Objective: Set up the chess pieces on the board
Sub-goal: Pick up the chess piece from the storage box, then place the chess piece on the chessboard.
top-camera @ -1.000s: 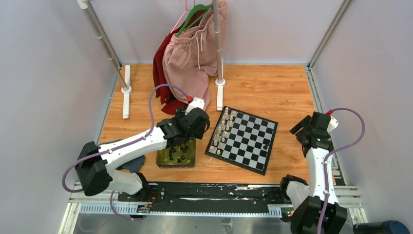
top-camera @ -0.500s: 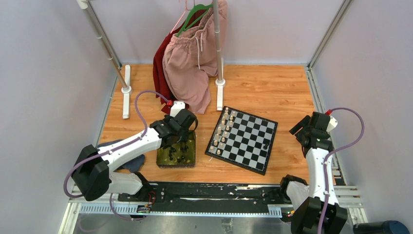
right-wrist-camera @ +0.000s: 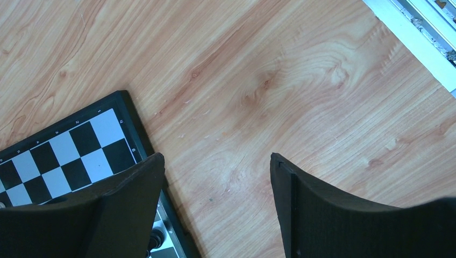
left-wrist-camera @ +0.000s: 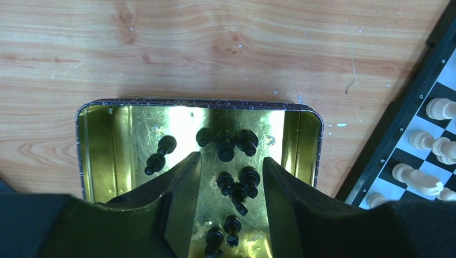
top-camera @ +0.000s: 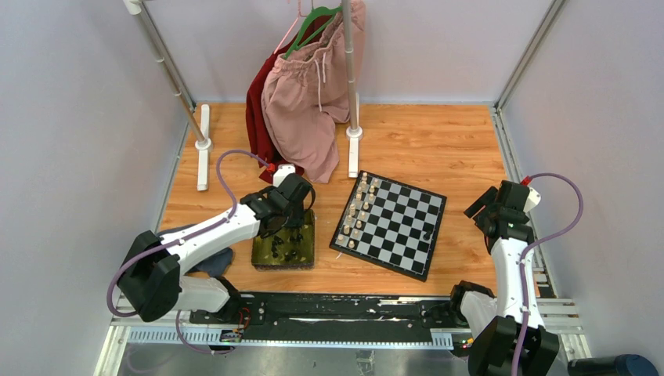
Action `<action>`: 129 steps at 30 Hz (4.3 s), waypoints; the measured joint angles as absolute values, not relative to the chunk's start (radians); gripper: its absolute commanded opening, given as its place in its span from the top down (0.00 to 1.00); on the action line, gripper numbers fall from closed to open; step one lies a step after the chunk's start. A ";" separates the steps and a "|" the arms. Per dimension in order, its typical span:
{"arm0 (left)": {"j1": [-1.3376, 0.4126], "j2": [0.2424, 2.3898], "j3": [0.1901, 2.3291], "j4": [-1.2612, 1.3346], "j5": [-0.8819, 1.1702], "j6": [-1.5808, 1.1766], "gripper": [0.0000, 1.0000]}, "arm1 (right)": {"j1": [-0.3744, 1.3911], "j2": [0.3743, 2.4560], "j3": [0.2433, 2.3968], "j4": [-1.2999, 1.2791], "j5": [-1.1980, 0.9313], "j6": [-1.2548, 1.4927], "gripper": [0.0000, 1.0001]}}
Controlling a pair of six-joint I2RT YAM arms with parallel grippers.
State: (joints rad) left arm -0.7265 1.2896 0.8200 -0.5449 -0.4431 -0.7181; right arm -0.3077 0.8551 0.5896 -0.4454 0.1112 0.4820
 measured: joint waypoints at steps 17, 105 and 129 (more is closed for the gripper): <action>-0.696 1.373 0.820 -0.514 -0.391 -0.726 0.59 | -0.307 0.875 0.578 -0.435 0.112 0.479 0.24; -0.965 1.480 1.307 -0.578 -0.334 -0.244 1.00 | -0.307 0.919 0.569 -0.397 0.113 0.487 0.24; -1.166 2.161 1.929 -0.527 -0.075 0.035 1.00 | -0.307 0.920 0.599 -0.413 0.240 0.531 0.23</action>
